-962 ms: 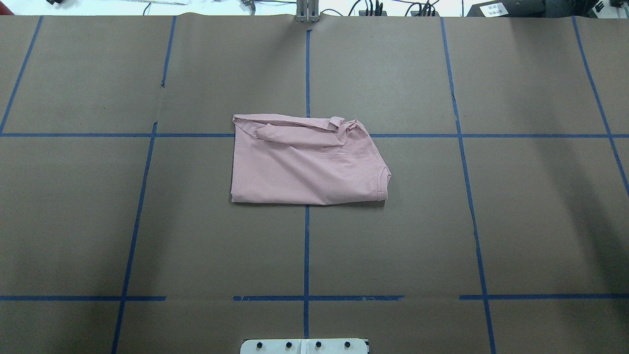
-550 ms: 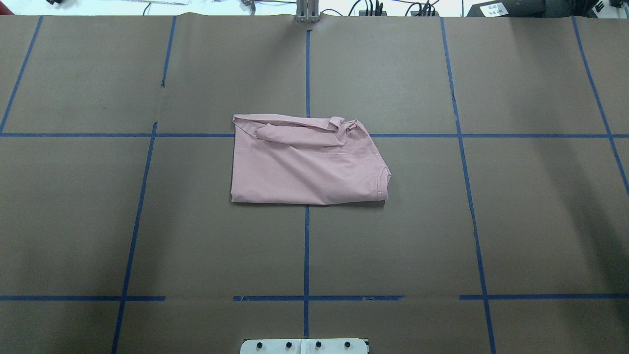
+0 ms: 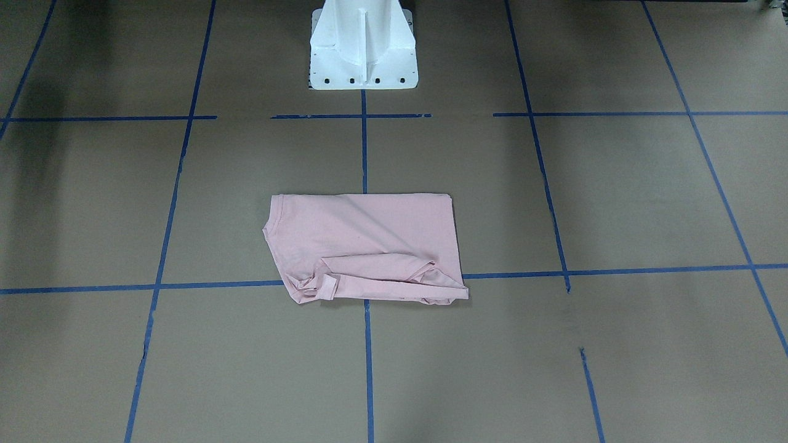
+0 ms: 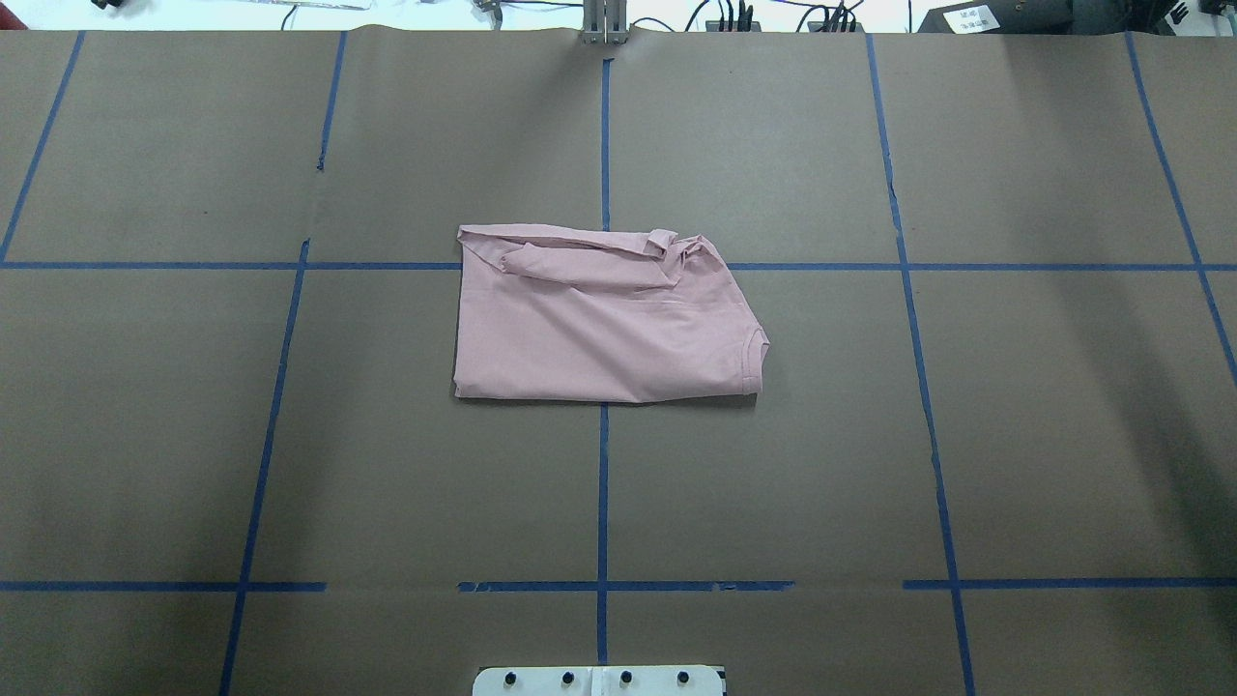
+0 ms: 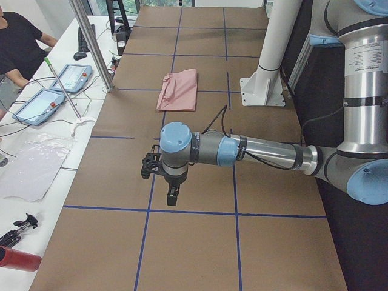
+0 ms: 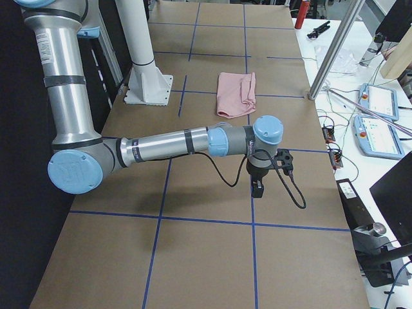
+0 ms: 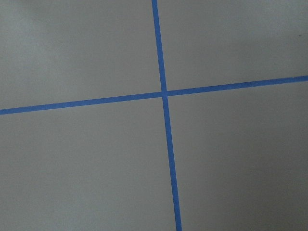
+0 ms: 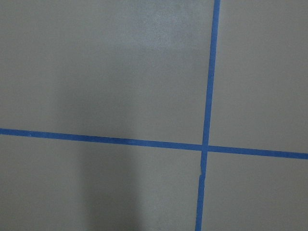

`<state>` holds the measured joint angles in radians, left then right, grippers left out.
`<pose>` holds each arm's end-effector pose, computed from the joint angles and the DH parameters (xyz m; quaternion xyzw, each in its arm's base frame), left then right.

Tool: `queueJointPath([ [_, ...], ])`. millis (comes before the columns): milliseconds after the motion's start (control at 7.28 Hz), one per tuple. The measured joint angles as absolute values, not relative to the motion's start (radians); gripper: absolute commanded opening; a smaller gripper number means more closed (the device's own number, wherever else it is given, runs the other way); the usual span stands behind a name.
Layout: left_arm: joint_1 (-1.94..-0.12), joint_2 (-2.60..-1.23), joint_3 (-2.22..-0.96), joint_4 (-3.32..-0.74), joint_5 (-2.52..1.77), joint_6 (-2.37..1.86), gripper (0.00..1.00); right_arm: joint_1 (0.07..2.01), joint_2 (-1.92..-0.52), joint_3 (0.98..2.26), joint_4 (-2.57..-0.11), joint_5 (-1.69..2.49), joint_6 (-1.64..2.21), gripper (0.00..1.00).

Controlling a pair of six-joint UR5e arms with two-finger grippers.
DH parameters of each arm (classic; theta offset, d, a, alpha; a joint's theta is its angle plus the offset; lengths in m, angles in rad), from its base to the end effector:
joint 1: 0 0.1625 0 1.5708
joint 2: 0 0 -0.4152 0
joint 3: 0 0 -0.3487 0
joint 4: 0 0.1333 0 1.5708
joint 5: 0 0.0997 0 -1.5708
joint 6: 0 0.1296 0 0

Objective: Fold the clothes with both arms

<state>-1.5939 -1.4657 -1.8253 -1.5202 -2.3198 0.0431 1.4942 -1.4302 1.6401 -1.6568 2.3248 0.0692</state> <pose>-0.0545 -0.4087 0.6081 0.0580 0.3636 0.0274 0.9293 0.0054 -0.5118 0.5824 0.0306 -0.3706 -0.0262 0.9279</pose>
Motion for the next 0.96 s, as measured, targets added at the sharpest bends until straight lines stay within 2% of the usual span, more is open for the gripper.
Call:
queueJointPath([
  [962, -1.594, -1.451, -1.8, -1.525, -2.325, 0.038, 1.0, 1.494, -1.437, 1.64, -1.66, 2.331, 0.069, 1.0],
])
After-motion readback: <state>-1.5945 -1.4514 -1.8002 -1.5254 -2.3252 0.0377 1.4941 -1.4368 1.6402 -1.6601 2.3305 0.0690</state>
